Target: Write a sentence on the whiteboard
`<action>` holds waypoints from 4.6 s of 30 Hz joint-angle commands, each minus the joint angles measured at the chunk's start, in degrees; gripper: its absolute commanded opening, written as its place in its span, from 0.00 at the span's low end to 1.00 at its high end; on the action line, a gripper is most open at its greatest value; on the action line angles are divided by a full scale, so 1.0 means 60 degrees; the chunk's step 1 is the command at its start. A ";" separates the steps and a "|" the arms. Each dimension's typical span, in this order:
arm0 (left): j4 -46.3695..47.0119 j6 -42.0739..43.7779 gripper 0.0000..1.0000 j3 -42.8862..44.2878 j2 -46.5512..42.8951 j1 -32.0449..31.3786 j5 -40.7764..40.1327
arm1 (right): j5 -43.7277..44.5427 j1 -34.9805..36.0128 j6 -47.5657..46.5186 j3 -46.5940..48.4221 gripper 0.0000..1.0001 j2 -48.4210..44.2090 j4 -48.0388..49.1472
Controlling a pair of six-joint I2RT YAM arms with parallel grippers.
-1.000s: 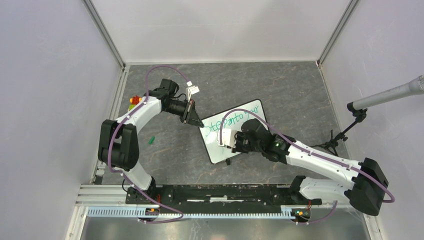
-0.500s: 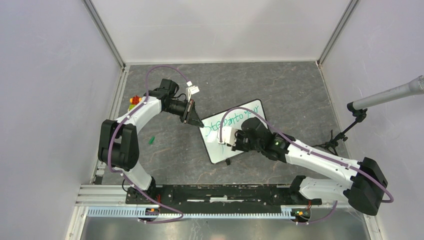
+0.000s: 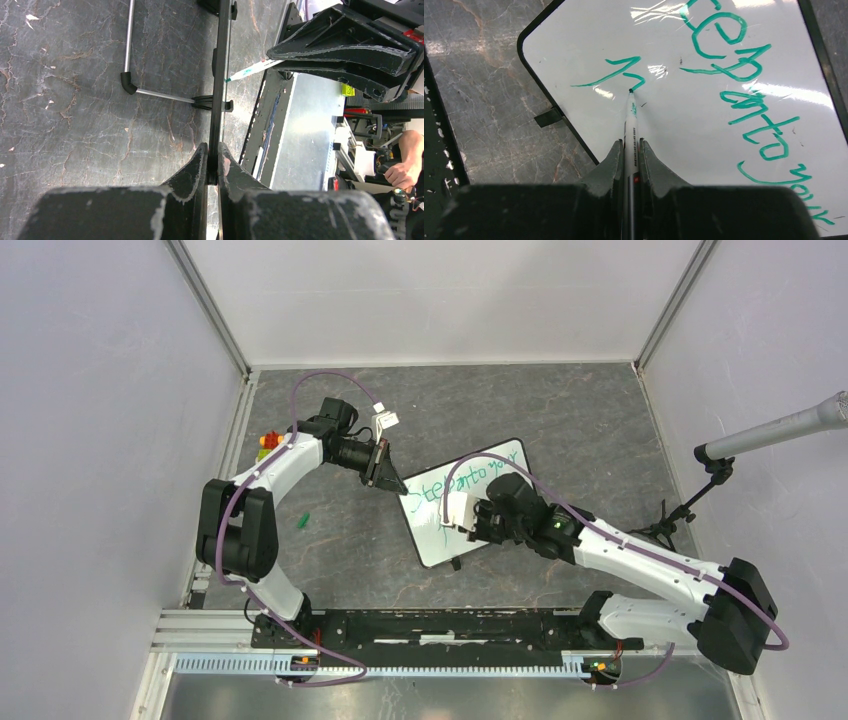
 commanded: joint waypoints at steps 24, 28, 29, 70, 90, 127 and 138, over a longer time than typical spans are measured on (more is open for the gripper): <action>0.0191 0.0352 0.03 -0.0012 0.0072 -0.0040 -0.0307 | -0.0451 0.0235 0.0005 0.0406 0.00 -0.0091 -0.0272; 0.0193 0.0364 0.02 -0.0019 0.0076 -0.0033 -0.0306 | -0.0322 -0.0055 0.0067 0.0239 0.00 -0.0392 -0.0309; 0.0186 0.0364 0.02 -0.0026 0.0079 -0.0040 -0.0320 | -0.0359 -0.0185 0.0099 0.0195 0.00 -0.0445 -0.0293; 0.0186 0.0383 0.03 -0.0012 0.0095 -0.0033 -0.0262 | -0.1104 -0.0838 0.0406 -0.0175 0.00 -0.0013 0.0354; 0.0186 0.0390 0.02 -0.0026 0.0073 -0.0033 -0.0277 | 0.0192 -0.0906 -0.0102 0.0137 0.00 -0.0269 -0.0363; 0.0186 0.0391 0.03 -0.0030 0.0050 -0.0033 -0.0304 | -0.0880 -0.1246 0.0036 0.0308 0.00 -0.0397 -0.0317; 0.0187 0.0407 0.02 -0.0012 0.0105 -0.0034 -0.0321 | -0.0656 -0.1245 -0.0227 -0.0107 0.00 -0.0221 -0.0512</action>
